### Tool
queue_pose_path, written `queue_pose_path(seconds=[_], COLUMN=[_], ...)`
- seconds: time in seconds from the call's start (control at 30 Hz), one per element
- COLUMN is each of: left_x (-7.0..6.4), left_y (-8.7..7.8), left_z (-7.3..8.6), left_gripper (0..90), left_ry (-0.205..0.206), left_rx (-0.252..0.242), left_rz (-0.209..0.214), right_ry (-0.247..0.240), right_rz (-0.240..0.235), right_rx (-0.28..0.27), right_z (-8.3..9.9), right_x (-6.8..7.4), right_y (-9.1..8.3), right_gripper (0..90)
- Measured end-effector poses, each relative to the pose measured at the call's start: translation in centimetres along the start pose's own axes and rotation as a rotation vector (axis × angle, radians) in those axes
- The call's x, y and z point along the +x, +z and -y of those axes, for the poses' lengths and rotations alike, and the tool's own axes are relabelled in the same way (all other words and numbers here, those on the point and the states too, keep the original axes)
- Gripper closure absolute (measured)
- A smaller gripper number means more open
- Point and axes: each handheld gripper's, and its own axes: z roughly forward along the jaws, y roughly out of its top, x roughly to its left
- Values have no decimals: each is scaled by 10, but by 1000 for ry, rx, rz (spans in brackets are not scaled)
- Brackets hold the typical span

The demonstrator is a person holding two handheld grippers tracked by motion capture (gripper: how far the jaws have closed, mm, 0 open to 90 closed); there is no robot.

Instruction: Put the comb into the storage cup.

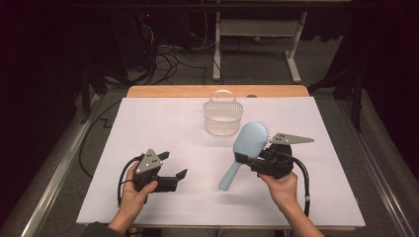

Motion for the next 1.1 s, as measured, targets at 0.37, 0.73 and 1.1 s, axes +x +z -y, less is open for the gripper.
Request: queue_pose_path(seconds=[0.37, 0.73, 1.1], left_x=[17, 30, 39], left_y=[-11, -21, -20], left_z=[7, 15, 25], left_gripper=[169, 165, 165], left_ry=[-26, -64, -56], left_rx=[-31, -58, -56], left_rz=[-52, -85, -145], right_ry=[1, 7, -13], right_rz=[15, 24, 76], right_rx=[-1, -10, 7], right_z=[-4, -7, -11], right_x=[-4, -8, -11], right_y=[-5, -9, -16], right_gripper=[556, 556, 557])
